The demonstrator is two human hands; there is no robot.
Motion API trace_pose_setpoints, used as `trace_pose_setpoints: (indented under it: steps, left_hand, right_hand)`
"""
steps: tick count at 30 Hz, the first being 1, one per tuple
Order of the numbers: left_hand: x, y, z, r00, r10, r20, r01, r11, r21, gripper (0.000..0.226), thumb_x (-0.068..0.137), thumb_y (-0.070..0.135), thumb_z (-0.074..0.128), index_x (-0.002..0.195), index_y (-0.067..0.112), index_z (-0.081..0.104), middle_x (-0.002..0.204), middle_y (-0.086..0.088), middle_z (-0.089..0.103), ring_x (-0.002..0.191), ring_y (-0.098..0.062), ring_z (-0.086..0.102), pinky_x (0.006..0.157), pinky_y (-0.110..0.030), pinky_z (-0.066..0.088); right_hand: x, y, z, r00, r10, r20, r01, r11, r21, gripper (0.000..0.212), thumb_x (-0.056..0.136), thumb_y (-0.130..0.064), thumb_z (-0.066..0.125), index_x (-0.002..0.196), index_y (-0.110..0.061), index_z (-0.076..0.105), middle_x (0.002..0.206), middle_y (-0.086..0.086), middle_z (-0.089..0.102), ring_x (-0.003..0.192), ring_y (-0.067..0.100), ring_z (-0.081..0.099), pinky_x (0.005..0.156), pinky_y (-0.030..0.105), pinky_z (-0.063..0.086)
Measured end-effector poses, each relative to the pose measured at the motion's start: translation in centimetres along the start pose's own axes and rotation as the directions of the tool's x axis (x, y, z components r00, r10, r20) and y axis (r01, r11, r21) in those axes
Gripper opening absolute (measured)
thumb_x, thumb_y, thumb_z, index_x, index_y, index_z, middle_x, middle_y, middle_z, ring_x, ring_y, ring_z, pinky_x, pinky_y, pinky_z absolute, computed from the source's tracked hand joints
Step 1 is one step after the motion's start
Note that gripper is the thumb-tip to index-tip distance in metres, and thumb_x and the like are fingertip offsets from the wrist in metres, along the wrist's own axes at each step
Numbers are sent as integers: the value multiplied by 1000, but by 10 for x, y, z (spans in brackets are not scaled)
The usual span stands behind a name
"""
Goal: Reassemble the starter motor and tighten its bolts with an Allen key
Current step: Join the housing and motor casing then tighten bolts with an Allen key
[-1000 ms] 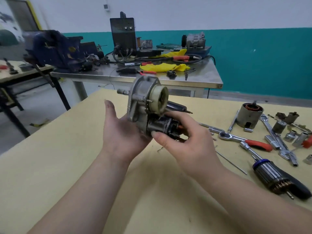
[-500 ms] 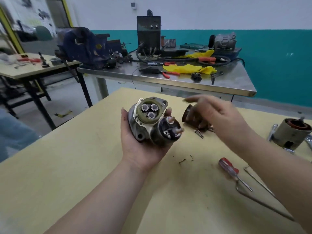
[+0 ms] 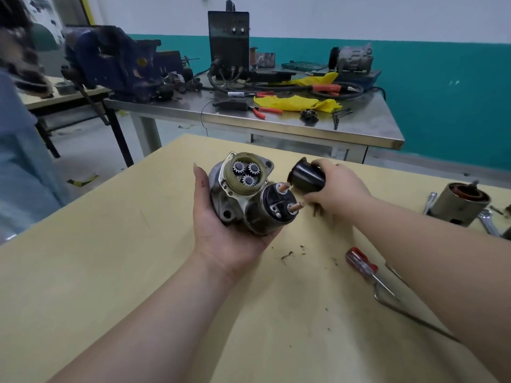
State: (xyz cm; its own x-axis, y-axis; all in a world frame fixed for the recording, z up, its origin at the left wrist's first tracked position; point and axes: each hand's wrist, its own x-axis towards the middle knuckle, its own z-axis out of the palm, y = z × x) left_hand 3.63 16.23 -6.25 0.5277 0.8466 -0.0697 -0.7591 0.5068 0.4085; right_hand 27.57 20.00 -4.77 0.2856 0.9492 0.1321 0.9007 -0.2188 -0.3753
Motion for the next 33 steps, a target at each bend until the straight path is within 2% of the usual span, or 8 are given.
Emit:
trace_pose_setpoints:
  steps: [6, 10, 14, 16, 23, 27, 30, 33]
  left_hand:
    - [-2, -4, 6, 999, -4, -35, 5, 999, 36, 77, 71, 77, 81, 118, 16, 84, 108, -10, 76, 92, -29, 75, 93, -48, 60]
    - [-9, -13, 13, 999, 46, -9, -43, 984, 171, 72, 71, 70, 80, 120, 18, 84, 110, -12, 78, 84, -29, 77, 90, -47, 62]
    - [-27, -33, 28, 999, 24, 35, -33, 951, 306, 84, 66, 63, 90, 134, 16, 76, 117, -15, 75, 89, -30, 77, 89, -49, 62]
    - [-35, -49, 35, 998, 41, 39, -52, 933, 356, 71, 76, 62, 84, 132, 18, 76, 121, -15, 73, 94, -31, 76, 87, -50, 61]
    - [-66, -105, 60, 987, 14, 160, -104, 816, 568, 53, 94, 60, 64, 128, 22, 78, 125, -11, 77, 116, -30, 74, 93, -46, 60]
    - [-77, -119, 65, 968, 92, 234, -216, 777, 591, 46, 97, 61, 60, 123, 29, 81, 121, -7, 80, 115, -25, 76, 86, -33, 63]
    - [-82, -119, 67, 953, 141, 268, -280, 744, 607, 54, 92, 69, 66, 123, 28, 81, 122, -10, 81, 118, -27, 76, 88, -29, 62]
    - [-80, -118, 61, 943, 176, 282, -318, 725, 611, 62, 89, 70, 71, 127, 21, 79, 124, -14, 79, 120, -31, 75, 90, -30, 61]
  right_hand:
    - [-10, -9, -26, 985, 40, -166, 29, 918, 394, 75, 82, -35, 87, 148, -32, 52, 125, -5, 65, 103, 19, 64, 70, 27, 50]
    - [-59, -8, -71, 985, 123, -117, 16, 618, 786, 72, 72, -28, 96, 135, -28, 59, 122, -4, 68, 103, 20, 72, 76, 33, 65]
    - [-141, 19, -89, 990, 113, -84, 43, 321, 946, 69, 65, -26, 101, 126, -17, 70, 120, 5, 77, 105, 29, 78, 84, 37, 65]
    - [-182, 34, -92, 991, 100, -88, 62, 236, 970, 70, 63, -31, 102, 125, -15, 73, 120, 11, 77, 108, 34, 77, 84, 38, 64]
    - [-262, 72, -97, 970, 108, -219, 146, 462, 875, 78, 54, -39, 99, 127, -36, 72, 121, -10, 73, 107, 29, 75, 82, 33, 63]
    - [-261, 84, -98, 986, 36, -166, 148, 298, 943, 85, 50, -36, 106, 127, -29, 72, 121, -3, 72, 117, 38, 71, 96, 44, 60]
    - [-260, 82, -91, 990, -82, -113, 126, 165, 978, 71, 63, -23, 103, 125, -27, 70, 121, -2, 69, 114, 33, 71, 96, 40, 58]
    - [-261, 77, -80, 988, -104, -117, 133, 159, 978, 58, 71, -29, 99, 122, -27, 70, 115, -8, 69, 107, 21, 71, 91, 32, 58]
